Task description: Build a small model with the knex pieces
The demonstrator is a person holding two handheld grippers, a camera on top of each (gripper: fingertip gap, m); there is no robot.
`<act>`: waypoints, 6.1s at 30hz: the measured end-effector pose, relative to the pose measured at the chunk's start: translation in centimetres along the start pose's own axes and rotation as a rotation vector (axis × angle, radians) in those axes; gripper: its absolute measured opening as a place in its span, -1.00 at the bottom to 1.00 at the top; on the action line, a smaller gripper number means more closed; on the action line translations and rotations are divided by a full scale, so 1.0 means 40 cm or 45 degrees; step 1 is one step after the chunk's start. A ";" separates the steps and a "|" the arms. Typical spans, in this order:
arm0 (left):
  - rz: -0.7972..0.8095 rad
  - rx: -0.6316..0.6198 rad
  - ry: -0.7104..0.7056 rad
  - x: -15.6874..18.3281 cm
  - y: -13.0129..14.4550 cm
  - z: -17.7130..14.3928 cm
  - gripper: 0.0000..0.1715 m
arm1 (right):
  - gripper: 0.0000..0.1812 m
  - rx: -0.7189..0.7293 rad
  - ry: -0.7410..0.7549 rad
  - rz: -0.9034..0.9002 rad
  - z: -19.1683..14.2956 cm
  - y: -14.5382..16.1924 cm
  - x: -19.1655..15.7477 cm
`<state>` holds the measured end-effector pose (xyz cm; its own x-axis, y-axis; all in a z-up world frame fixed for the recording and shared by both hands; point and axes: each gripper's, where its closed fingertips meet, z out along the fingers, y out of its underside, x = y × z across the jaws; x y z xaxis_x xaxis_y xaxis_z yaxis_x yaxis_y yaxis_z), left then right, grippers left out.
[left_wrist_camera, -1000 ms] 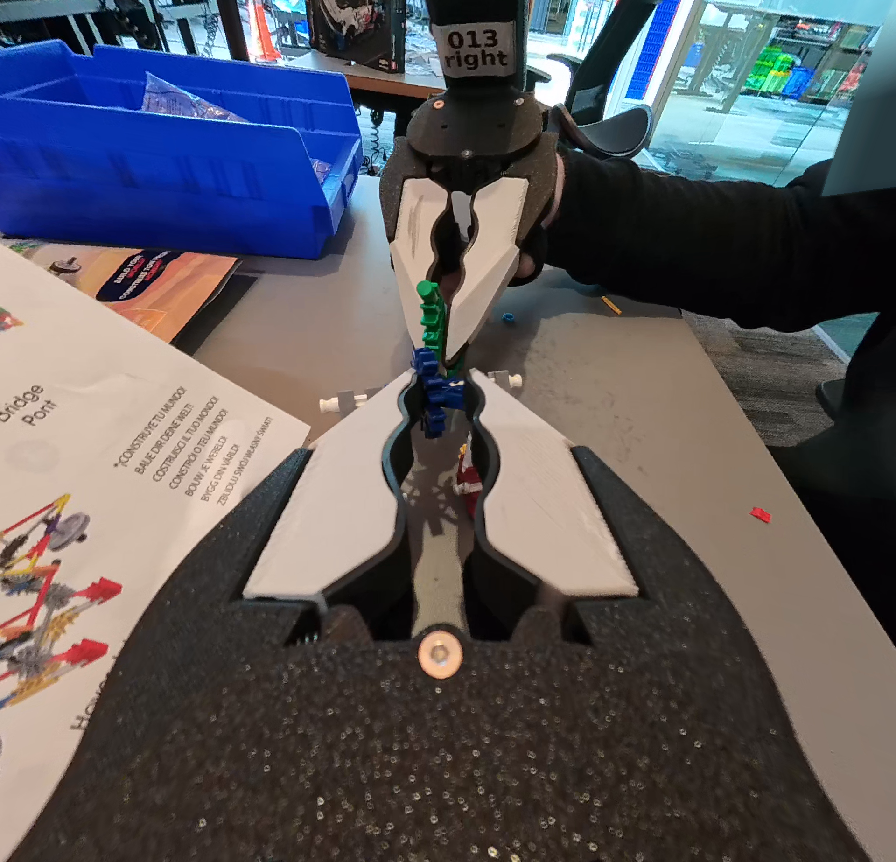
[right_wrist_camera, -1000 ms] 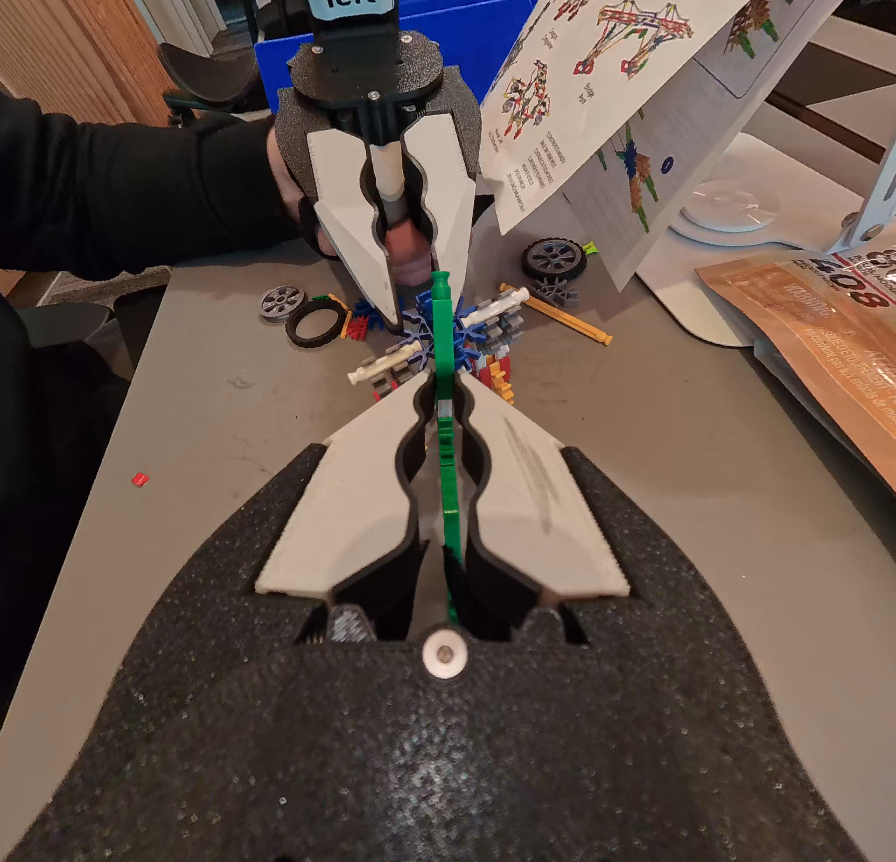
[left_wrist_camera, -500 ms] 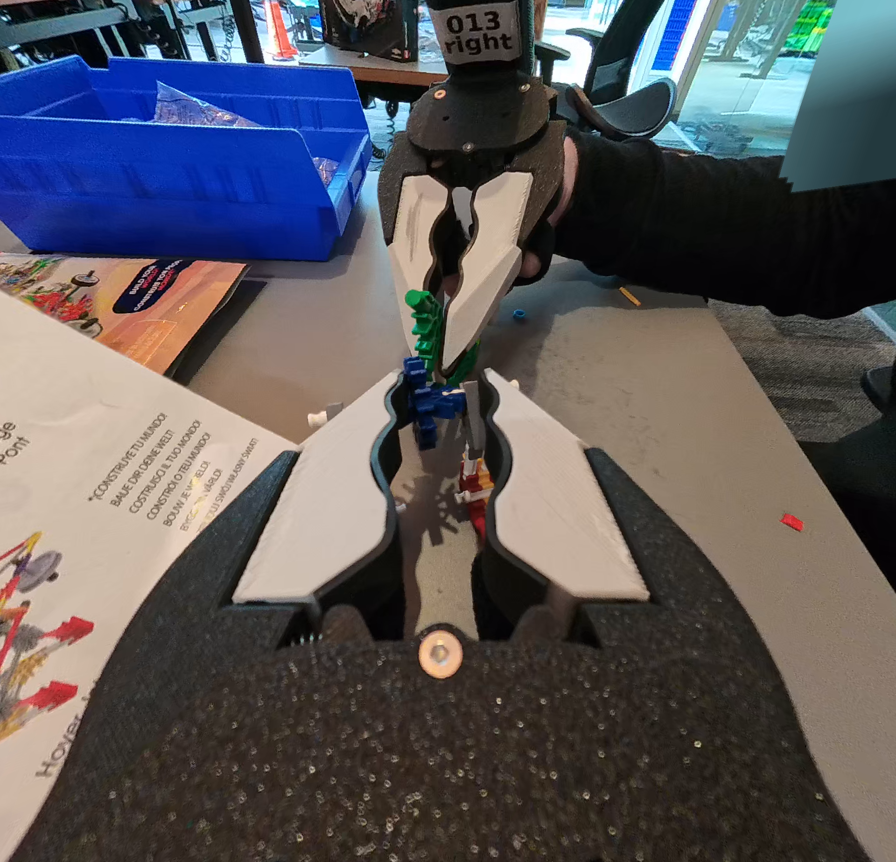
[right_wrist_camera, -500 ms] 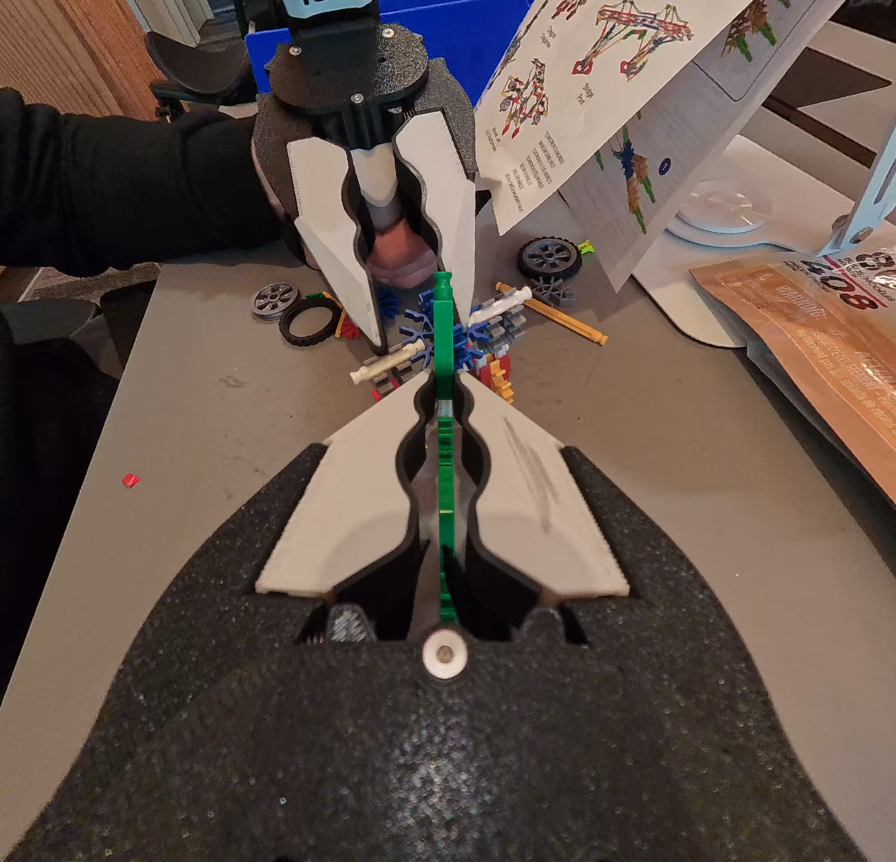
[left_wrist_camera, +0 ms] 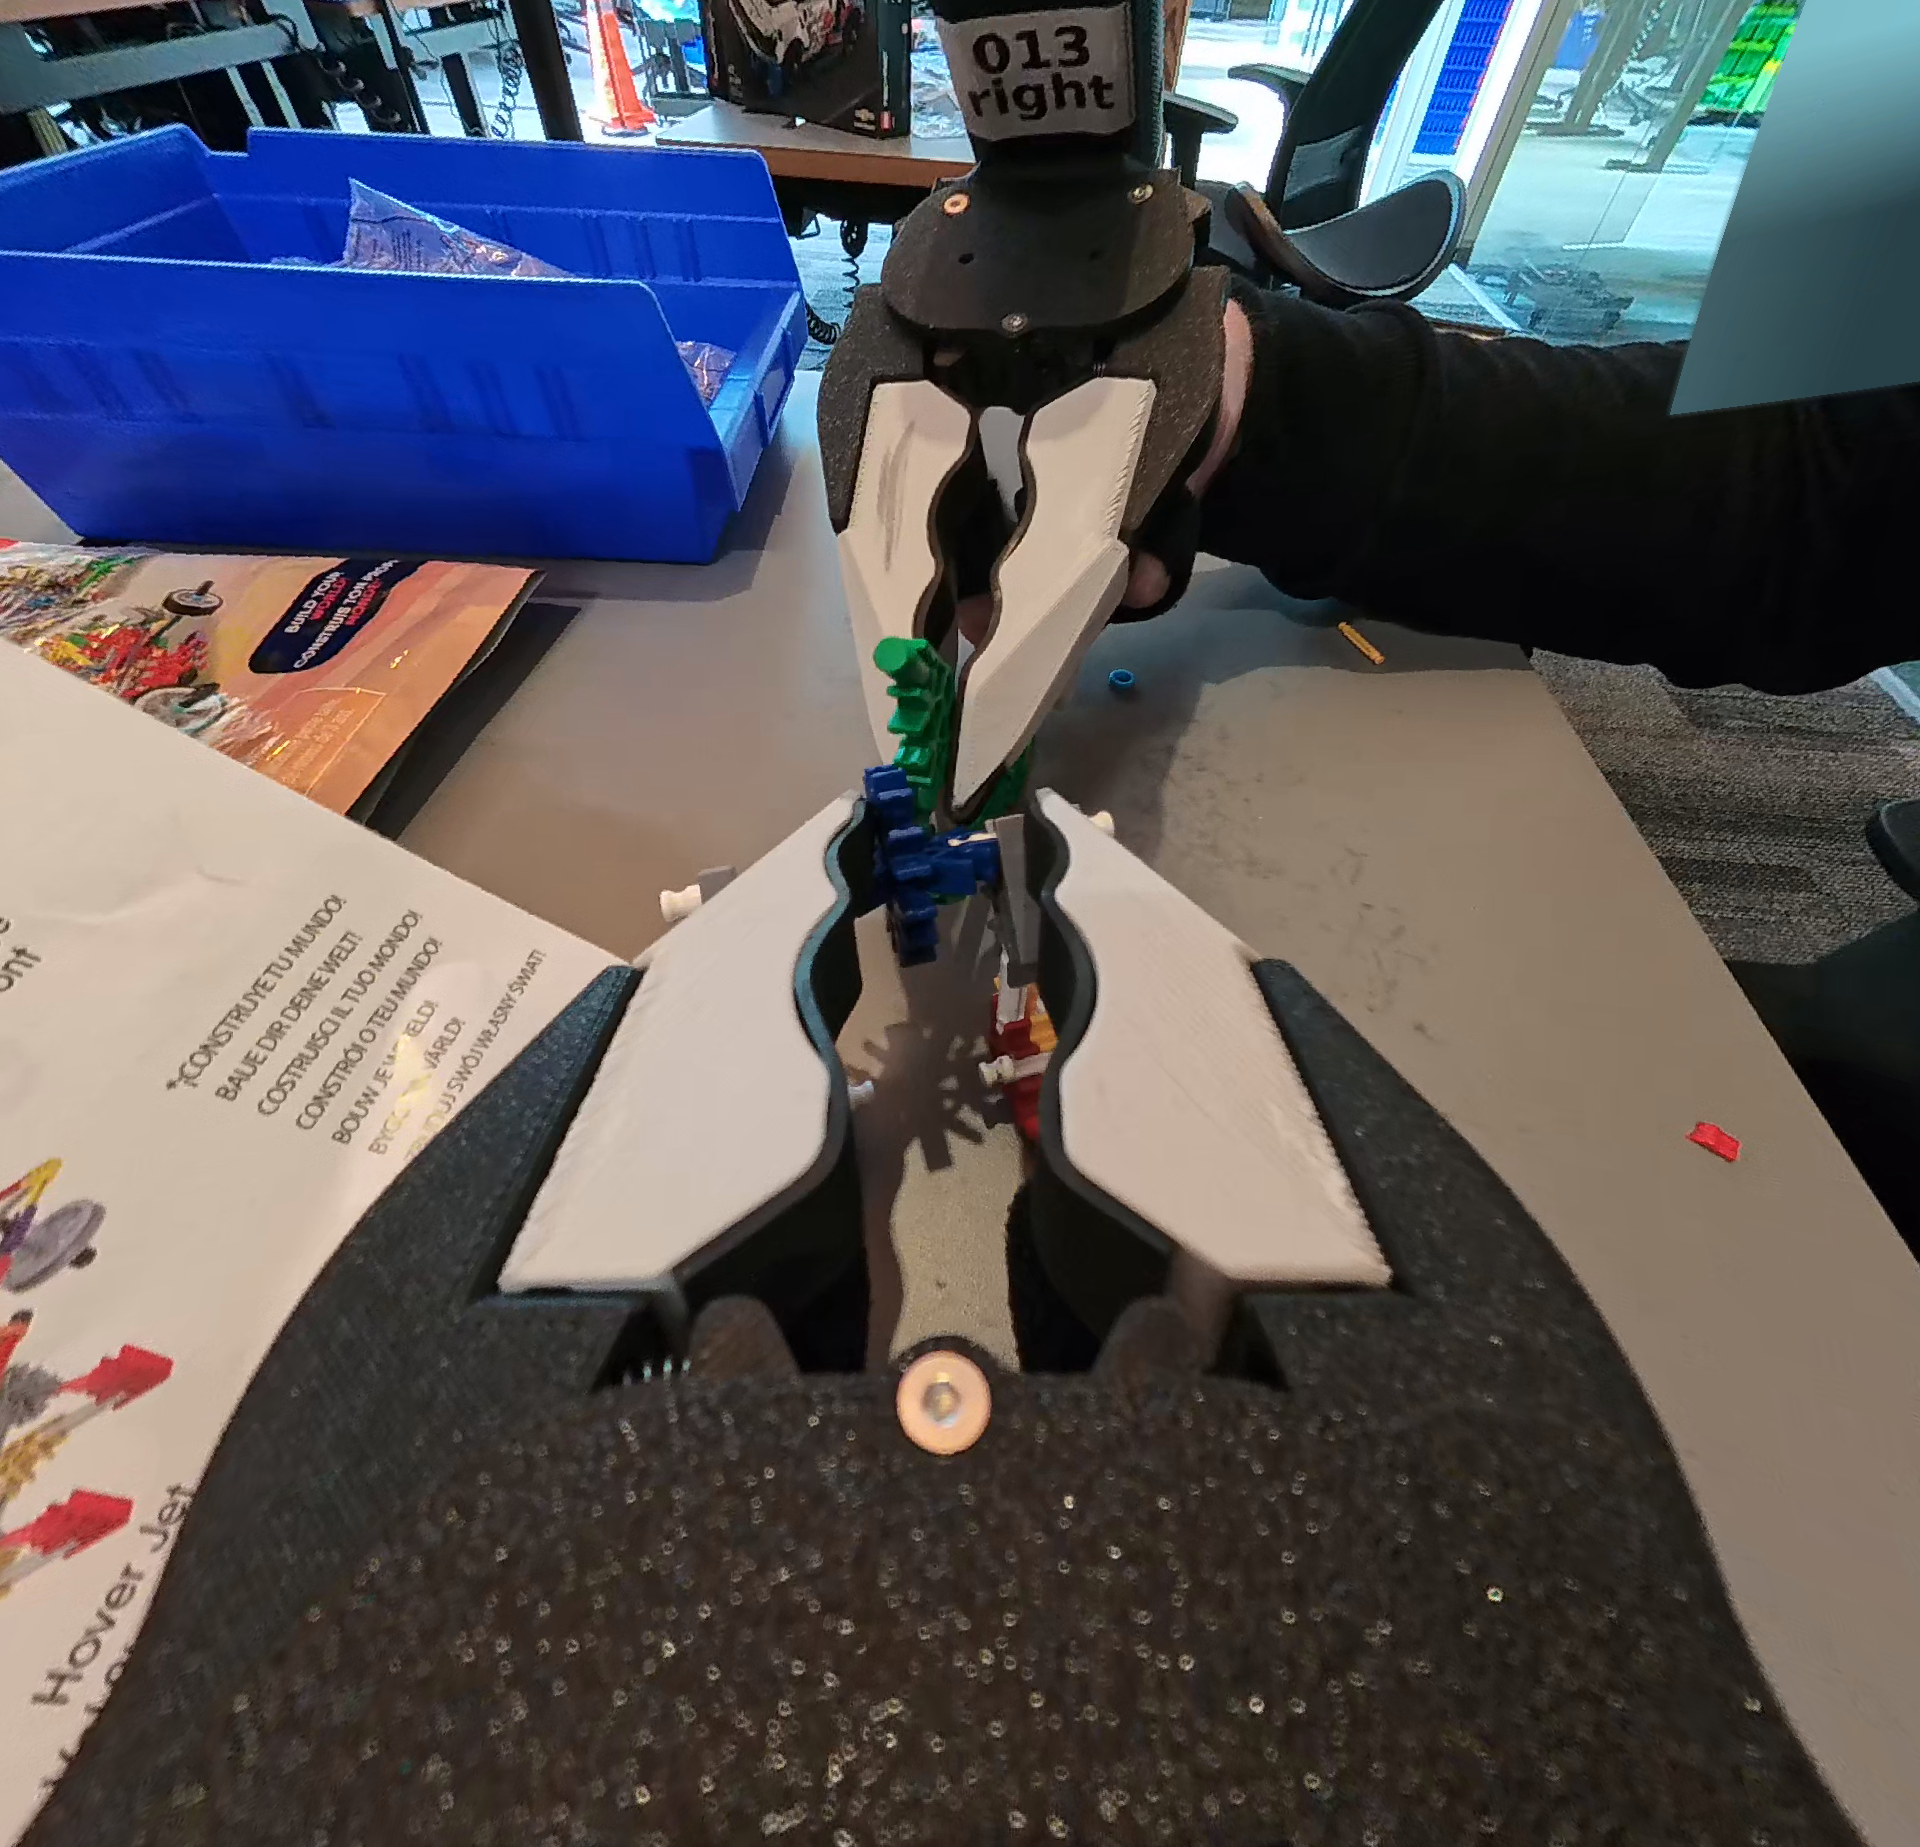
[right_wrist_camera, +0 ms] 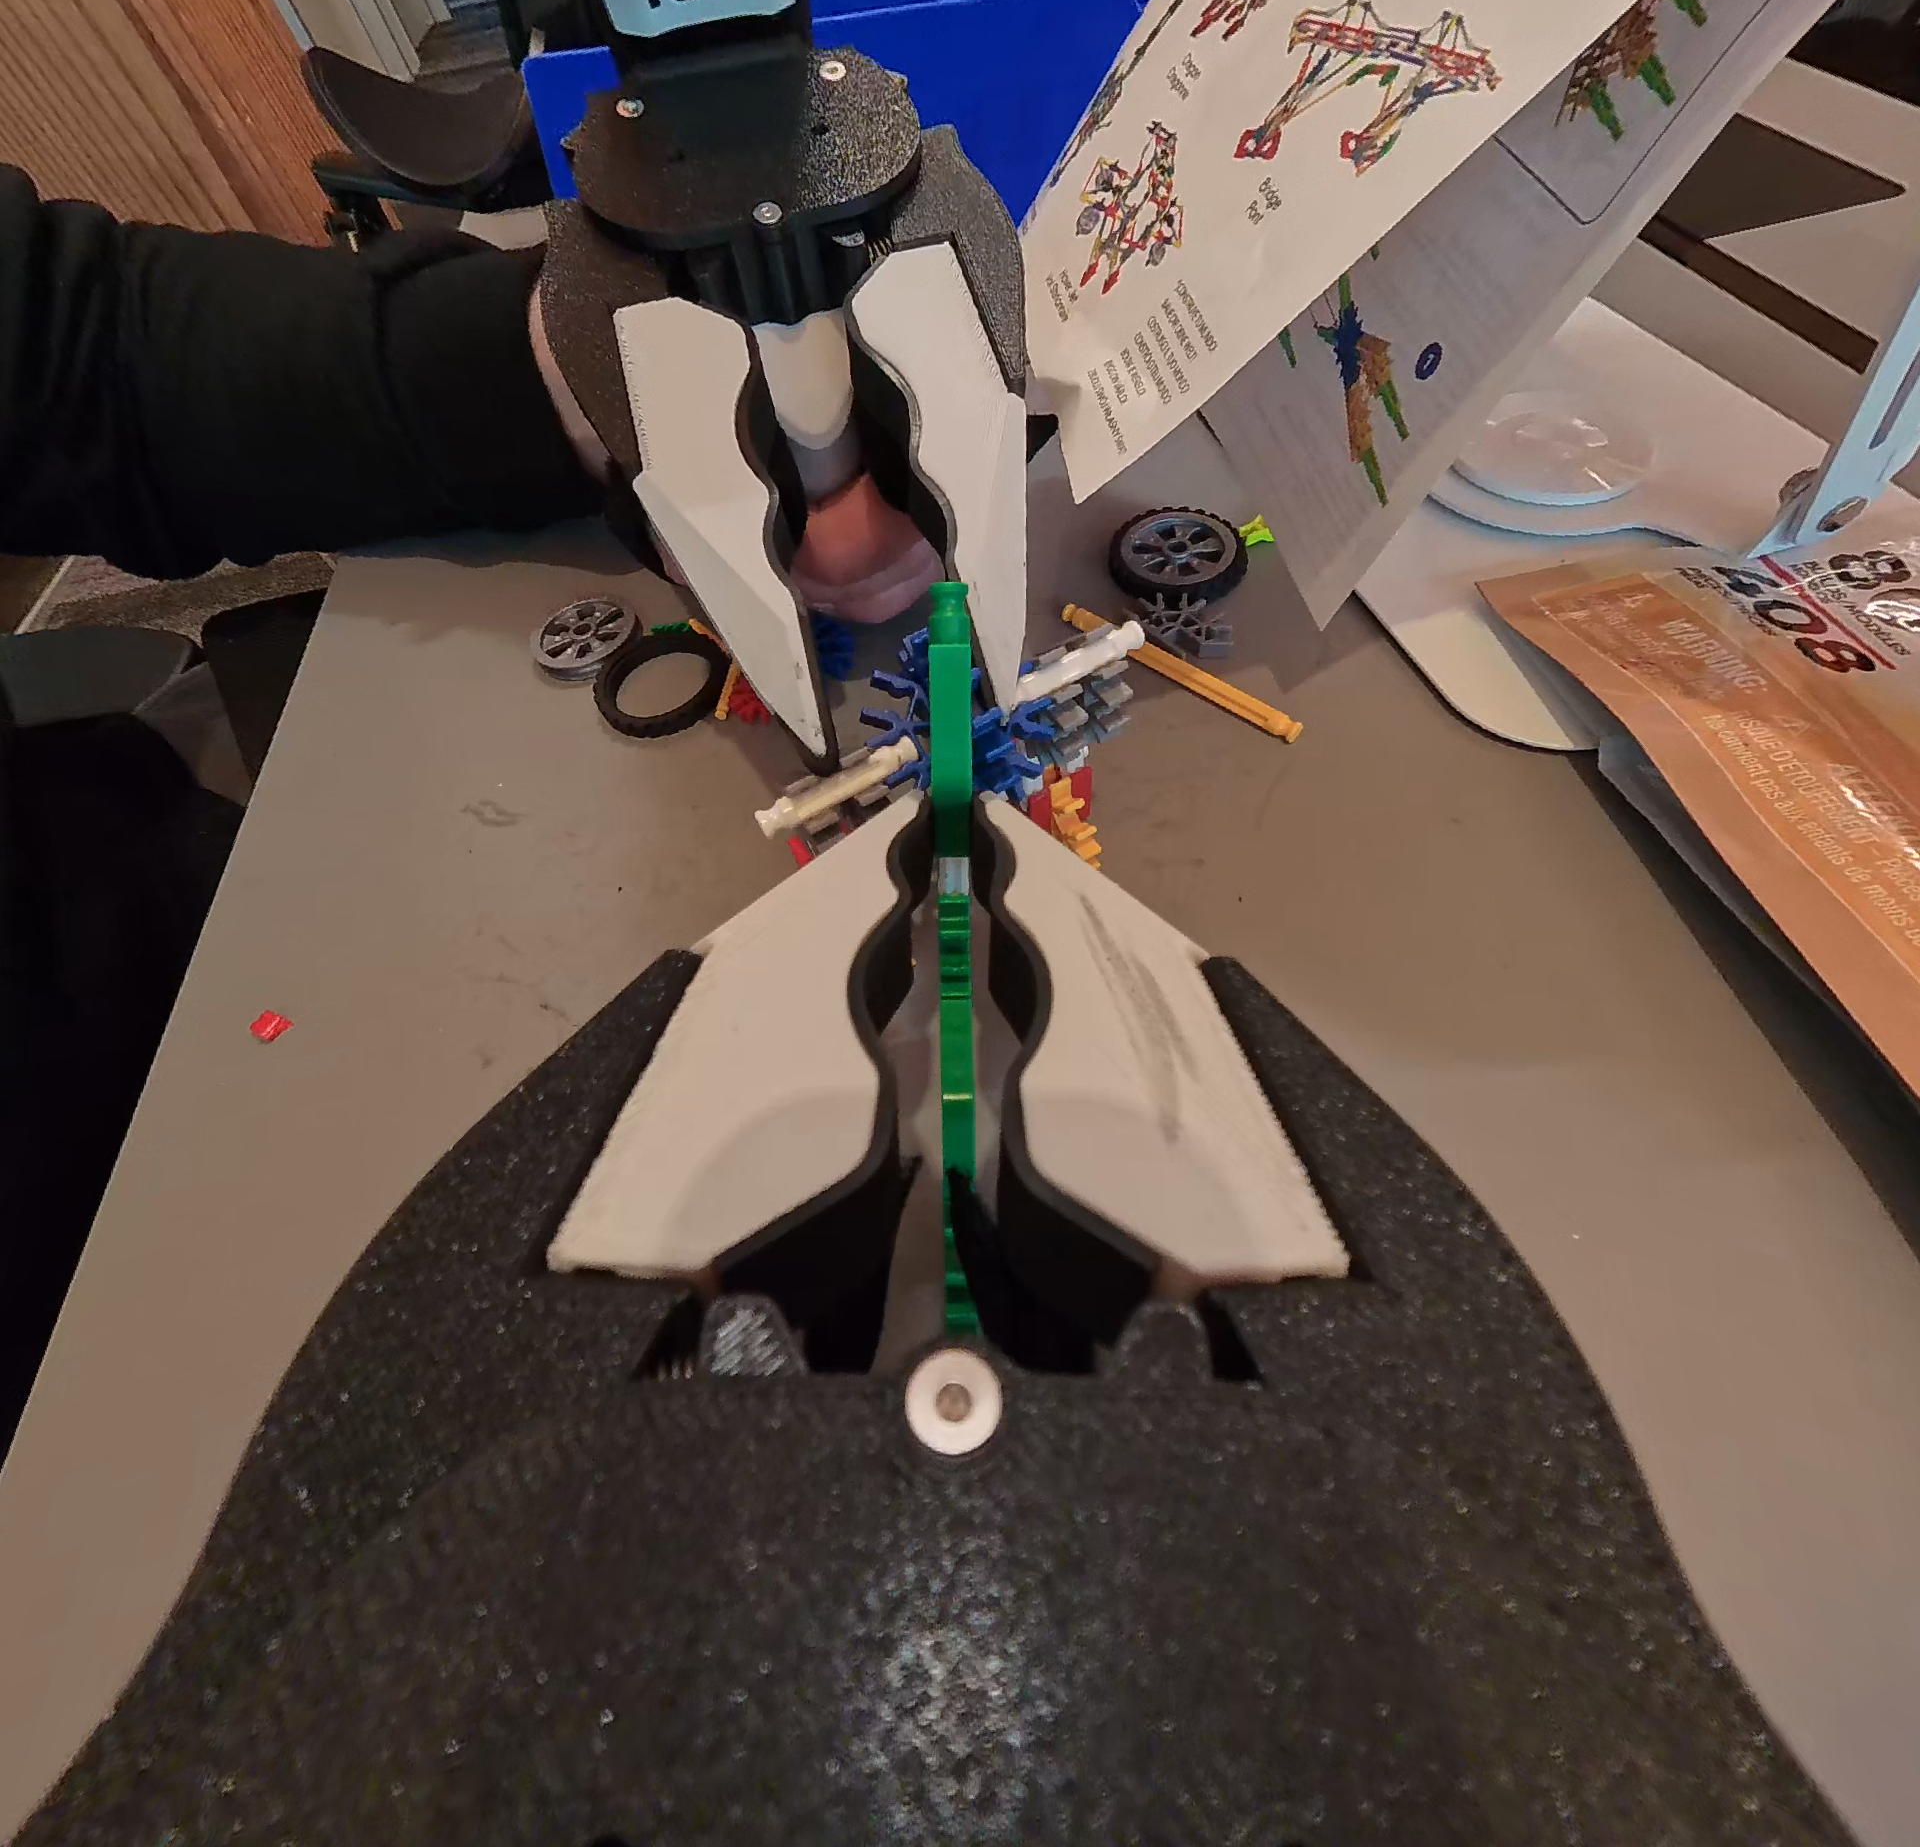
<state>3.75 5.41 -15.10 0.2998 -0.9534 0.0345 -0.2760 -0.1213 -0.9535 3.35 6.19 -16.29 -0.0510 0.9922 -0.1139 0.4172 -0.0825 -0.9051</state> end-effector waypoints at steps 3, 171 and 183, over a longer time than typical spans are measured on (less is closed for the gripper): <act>-0.006 0.010 0.011 0.001 0.000 -0.001 -0.67 | -0.94 0.002 -0.005 0.000 -0.001 0.000 -0.001; -0.076 0.442 0.109 0.035 -0.139 -0.028 -0.95 | -0.97 0.335 -0.052 -0.096 -0.053 -0.129 -0.053; 0.013 0.301 0.071 0.021 -0.124 -0.020 -0.94 | -0.94 0.275 -0.060 -0.030 -0.046 -0.115 -0.040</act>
<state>4.64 5.01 -10.10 0.2457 -0.9687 0.0347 -0.0555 -0.0498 -0.9972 3.18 5.14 -11.18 -0.1025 0.9890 -0.1063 0.2118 -0.0827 -0.9738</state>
